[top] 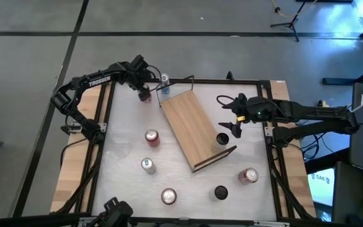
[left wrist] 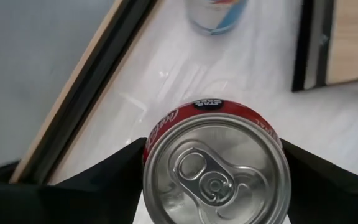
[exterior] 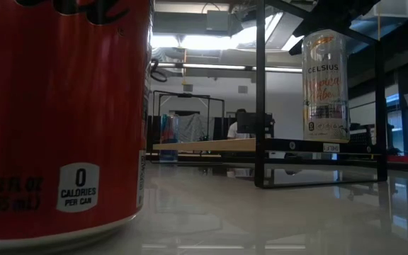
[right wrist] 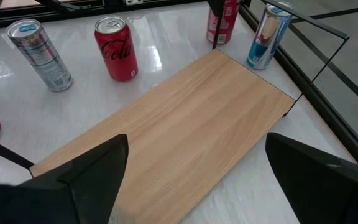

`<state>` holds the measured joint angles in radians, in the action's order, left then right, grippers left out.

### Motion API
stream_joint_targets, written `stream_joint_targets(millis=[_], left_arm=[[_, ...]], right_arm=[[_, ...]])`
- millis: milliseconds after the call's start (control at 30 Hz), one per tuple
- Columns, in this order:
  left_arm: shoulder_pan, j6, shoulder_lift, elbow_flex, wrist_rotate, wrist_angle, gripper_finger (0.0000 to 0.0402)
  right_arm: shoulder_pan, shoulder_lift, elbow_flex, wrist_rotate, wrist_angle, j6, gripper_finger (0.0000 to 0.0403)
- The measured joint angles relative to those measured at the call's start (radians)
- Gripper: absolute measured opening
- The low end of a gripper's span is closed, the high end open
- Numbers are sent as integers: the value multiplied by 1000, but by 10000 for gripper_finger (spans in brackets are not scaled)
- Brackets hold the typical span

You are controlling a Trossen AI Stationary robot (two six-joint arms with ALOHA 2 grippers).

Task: Place canned beverage on shelf
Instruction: Put the top red white soda can on the shelf

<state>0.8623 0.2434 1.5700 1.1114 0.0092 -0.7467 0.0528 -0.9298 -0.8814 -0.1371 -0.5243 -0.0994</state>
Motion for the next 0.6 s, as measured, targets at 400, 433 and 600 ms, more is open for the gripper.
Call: stream_joint_targets(millis=[400,433,600], left_arm=[[-14,-399,0,0,-128,-3,282],[-14,-434,0,0,-131,-2,282],[-14,-588,0,0,-140,-3,282]], right_arm=[[0,0,0,0,0,0,374],[0,0,0,0,0,0,374],[0,0,0,0,0,0,374]])
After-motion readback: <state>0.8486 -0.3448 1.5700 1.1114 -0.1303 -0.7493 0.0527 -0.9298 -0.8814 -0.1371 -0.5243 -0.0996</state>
